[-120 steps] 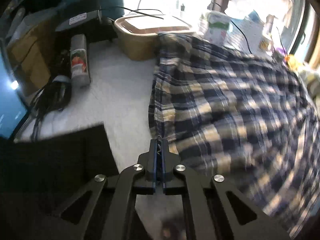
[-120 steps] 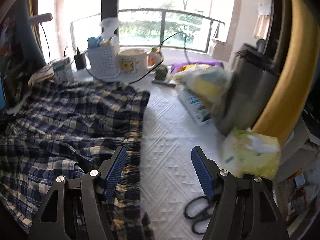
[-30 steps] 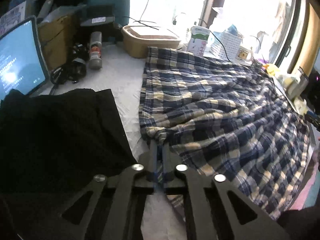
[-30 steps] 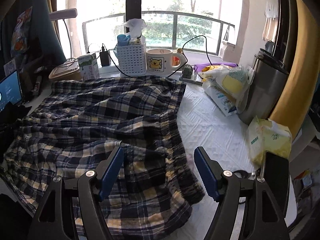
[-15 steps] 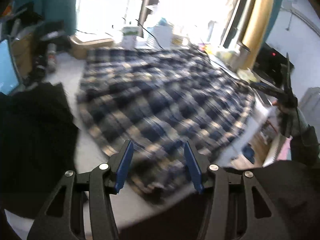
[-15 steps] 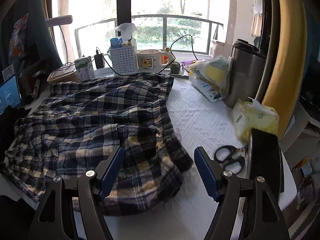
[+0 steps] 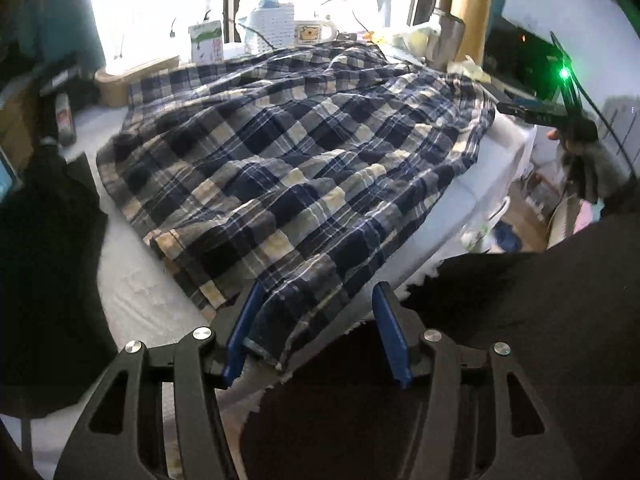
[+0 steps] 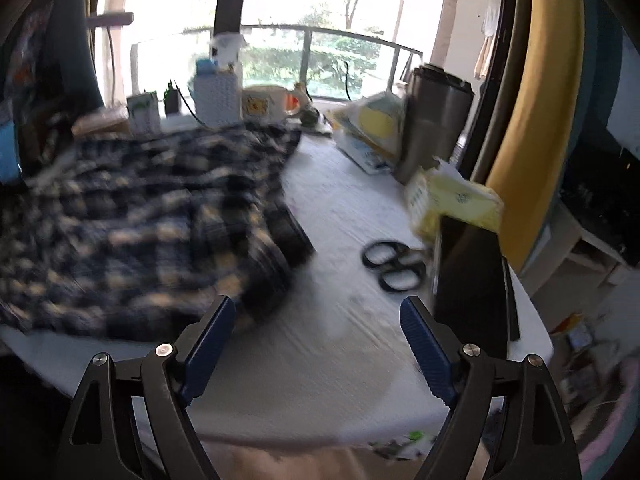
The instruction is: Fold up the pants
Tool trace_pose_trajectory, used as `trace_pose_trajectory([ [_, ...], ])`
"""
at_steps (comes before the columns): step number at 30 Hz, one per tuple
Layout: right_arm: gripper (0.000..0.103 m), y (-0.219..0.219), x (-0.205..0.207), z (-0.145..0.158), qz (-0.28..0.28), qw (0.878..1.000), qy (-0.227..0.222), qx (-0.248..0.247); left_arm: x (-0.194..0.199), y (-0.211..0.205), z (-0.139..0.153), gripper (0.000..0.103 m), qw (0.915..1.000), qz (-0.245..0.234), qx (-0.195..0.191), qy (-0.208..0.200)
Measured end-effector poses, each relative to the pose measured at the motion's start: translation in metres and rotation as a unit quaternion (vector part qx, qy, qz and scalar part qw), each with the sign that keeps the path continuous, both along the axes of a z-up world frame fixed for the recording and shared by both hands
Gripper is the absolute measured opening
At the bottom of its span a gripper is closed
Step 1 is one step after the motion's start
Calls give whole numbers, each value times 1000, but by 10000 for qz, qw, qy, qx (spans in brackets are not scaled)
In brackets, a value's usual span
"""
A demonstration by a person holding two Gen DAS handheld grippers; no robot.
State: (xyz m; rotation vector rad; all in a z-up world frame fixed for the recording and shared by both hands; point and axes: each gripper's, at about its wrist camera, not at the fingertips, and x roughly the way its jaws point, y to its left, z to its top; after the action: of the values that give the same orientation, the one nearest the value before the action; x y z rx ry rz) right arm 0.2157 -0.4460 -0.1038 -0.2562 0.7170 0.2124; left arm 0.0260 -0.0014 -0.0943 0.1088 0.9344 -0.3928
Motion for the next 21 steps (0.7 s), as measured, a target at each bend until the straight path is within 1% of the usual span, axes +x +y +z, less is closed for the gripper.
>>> trace_pose_trajectory([
  [3, 86, -2, -2, -12, 40, 9999, 60, -154, -2, -6, -3, 56, 9996, -33, 216, -175],
  [5, 86, 0, -2, -19, 77, 9997, 70, -231, -2, -9, -3, 43, 9990, -95, 316, -306],
  [6, 86, 0, -1, -20, 85, 9996, 75, -241, -2, -8, -2, 20, 9992, -129, 248, -292],
  [7, 86, 1, -2, -21, 94, 9996, 77, -262, 0, -8, -1, 6, 9992, -87, 255, -287],
  [9, 86, 6, -2, -25, 129, 9993, 52, -354, 3, -4, 1, 4, 9993, -13, 263, -266],
  [11, 86, 13, -4, -27, 212, 9983, -40, -533, 2, -1, 8, 4, 9990, 60, 239, -371],
  [16, 86, 32, -6, -25, 582, 9956, -244, -700, 0, 21, 42, 4, 9971, 303, -8, -700],
  [18, 86, 38, -5, -26, 734, 9939, -325, -760, 2, 32, 50, 4, 9967, 377, -152, -699],
  [21, 86, 49, 4, -29, 993, 9918, -367, -716, 3, 41, 51, 4, 9966, 444, -231, -661],
])
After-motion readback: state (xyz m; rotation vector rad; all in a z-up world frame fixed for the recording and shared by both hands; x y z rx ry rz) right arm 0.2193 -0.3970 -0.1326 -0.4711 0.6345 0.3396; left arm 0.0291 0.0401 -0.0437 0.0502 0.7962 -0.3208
